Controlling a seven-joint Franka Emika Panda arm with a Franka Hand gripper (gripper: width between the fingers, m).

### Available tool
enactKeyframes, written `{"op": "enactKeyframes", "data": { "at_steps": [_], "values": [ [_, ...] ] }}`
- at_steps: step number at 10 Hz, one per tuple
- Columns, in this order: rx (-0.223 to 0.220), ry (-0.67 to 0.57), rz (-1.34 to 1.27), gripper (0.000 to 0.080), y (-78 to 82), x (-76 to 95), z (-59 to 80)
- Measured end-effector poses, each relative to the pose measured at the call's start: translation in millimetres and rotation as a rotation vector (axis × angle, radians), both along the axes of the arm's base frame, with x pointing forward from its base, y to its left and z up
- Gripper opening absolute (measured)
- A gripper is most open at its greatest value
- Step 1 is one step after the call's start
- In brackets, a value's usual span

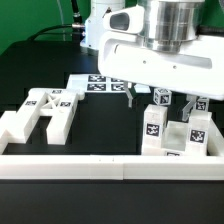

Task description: Assemble chair

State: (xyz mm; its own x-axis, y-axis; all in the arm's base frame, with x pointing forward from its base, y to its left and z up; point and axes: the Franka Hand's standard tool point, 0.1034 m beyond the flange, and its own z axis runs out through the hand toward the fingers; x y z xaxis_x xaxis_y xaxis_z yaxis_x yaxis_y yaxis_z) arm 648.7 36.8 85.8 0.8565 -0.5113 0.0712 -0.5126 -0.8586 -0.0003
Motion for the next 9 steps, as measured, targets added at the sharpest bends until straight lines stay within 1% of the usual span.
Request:
{"op": "enactKeyframes", "data": {
  "at_steps": [2,3,5,8,9],
  "values": [
    [0.006,-0.012,0.004,0.0649,3.1,-17.1,6.1],
    [0.007,-0.014,0.005,0.0649,4.1,-26.2,5.3],
    [0.006,-0.014,0.005,0.0649,3.8,-23.7,4.2],
    [0.006,-0.013,0.005,0.0649,4.0,-24.4,2.6],
    [0.003,-0.043,0.015,0.0649,5.7,-25.0,-1.1]
  ]
}}
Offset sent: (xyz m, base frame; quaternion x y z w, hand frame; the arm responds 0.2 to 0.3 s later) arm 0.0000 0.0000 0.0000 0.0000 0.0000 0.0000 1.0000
